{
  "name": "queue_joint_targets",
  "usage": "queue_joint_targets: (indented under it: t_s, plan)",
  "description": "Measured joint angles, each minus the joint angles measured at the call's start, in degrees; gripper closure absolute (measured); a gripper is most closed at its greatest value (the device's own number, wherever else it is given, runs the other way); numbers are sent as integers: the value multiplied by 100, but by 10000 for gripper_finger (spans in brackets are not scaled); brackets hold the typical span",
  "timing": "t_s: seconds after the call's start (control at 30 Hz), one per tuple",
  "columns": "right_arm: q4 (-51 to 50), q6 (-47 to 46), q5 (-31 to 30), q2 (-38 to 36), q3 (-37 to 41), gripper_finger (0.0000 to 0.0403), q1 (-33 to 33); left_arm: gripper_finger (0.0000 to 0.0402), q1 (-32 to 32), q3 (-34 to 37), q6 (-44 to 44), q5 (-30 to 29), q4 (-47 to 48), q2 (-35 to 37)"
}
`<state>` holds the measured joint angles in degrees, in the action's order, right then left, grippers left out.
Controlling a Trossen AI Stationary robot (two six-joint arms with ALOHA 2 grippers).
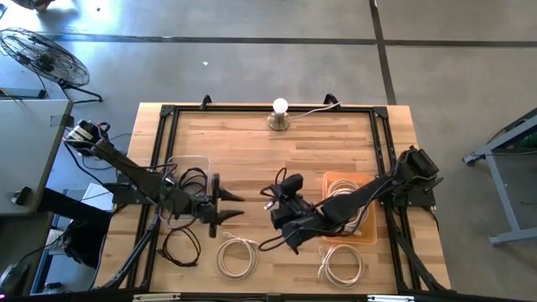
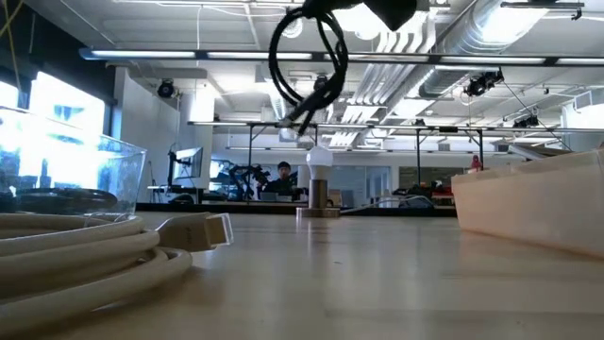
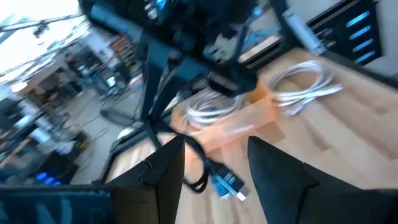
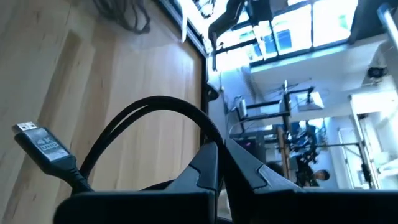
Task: Pick & Place USB Port
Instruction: Put the black USB cable into the transparent bin
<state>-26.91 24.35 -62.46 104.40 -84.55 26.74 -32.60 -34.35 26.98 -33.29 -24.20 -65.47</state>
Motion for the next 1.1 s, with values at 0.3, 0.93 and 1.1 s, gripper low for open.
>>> queue_joint_targets:
  t_s: [0.3, 0.93, 1.1]
  plan:
    - [1691, 1555, 168, 0, 0, 403, 202, 231, 506, 120, -133, 146, -38, -303]
    - [1911, 1753, 525, 26, 0, 403, 164, 231, 1049, 118, -299, 1435, -495, -610]
    - [1903, 1685, 519, 26, 0, 403, 164, 242, 1047, 118, -282, 1345, -478, -610]
